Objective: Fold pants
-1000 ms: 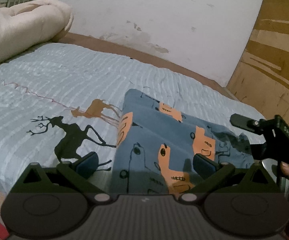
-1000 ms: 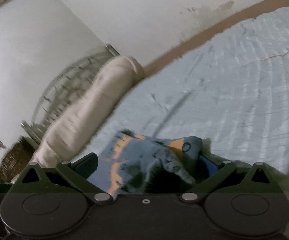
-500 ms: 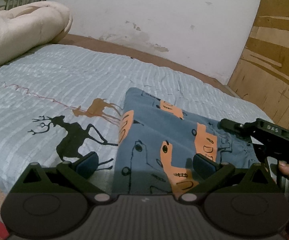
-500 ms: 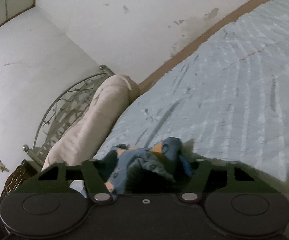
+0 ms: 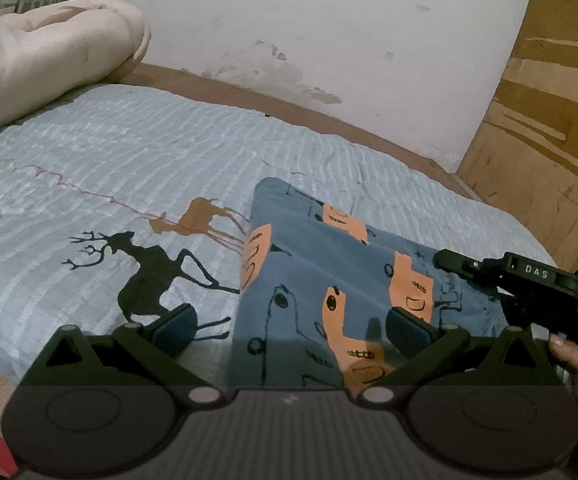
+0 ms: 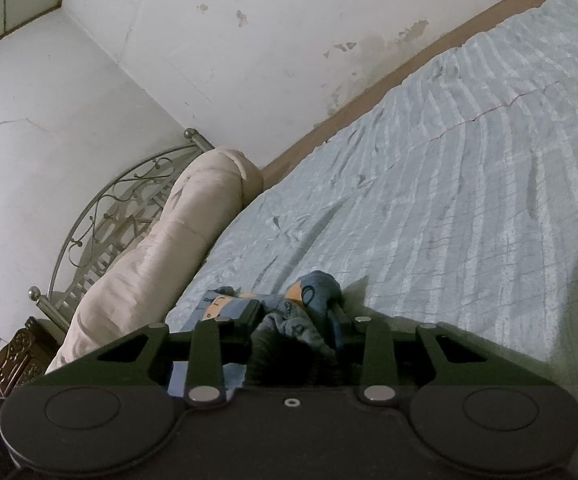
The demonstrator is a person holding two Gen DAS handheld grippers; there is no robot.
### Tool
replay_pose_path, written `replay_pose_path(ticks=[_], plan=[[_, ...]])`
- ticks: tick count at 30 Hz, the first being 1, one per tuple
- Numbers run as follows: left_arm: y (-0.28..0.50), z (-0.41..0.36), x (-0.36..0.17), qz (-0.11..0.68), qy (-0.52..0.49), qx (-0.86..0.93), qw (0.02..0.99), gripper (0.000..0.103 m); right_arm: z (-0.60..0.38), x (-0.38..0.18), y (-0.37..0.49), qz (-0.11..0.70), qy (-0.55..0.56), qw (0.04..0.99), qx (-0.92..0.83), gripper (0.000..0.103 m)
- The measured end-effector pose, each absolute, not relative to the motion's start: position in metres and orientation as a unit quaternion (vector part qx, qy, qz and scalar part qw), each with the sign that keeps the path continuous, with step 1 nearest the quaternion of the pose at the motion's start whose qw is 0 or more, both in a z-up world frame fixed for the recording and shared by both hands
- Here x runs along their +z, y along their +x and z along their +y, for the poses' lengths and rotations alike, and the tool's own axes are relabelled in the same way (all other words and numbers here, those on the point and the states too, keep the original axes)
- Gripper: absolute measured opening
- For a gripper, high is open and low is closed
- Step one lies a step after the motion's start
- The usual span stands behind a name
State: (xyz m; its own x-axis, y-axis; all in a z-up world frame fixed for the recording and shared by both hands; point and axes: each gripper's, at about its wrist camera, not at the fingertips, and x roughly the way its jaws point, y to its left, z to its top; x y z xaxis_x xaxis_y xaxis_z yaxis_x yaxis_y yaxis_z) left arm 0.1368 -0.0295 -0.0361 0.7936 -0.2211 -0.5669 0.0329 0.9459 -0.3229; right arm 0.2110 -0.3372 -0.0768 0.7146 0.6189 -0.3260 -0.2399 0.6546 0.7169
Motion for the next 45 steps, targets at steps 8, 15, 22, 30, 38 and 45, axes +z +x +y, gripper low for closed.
replay_pose_path(ticks=[8,15,22,30,38,45], plan=[[0.136,-0.029,-0.032,0.314,-0.154,-0.060,0.935,0.102,-0.338,-0.076,0.211,0.285,0.333,0.864,0.248,0.035],[0.135,-0.029,-0.030,0.310,-0.157,-0.058,0.936,0.102,-0.333,-0.077,0.210,0.285,0.328,0.866,0.246,0.035],[0.136,-0.028,-0.029,0.310,-0.160,-0.049,0.936,0.097,-0.331,-0.077,0.210,0.285,0.328,0.867,0.245,0.034],[0.137,-0.028,-0.028,0.314,-0.160,-0.043,0.935,0.087,-0.331,-0.077,0.209,0.285,0.327,0.867,0.245,0.034],[0.143,-0.029,-0.029,0.332,-0.176,-0.037,0.926,0.042,-0.328,-0.078,0.210,0.284,0.321,0.871,0.242,0.031],[0.143,-0.037,-0.020,0.332,-0.162,-0.026,0.929,0.015,-0.317,-0.071,0.206,0.277,0.290,0.888,0.224,0.024]])
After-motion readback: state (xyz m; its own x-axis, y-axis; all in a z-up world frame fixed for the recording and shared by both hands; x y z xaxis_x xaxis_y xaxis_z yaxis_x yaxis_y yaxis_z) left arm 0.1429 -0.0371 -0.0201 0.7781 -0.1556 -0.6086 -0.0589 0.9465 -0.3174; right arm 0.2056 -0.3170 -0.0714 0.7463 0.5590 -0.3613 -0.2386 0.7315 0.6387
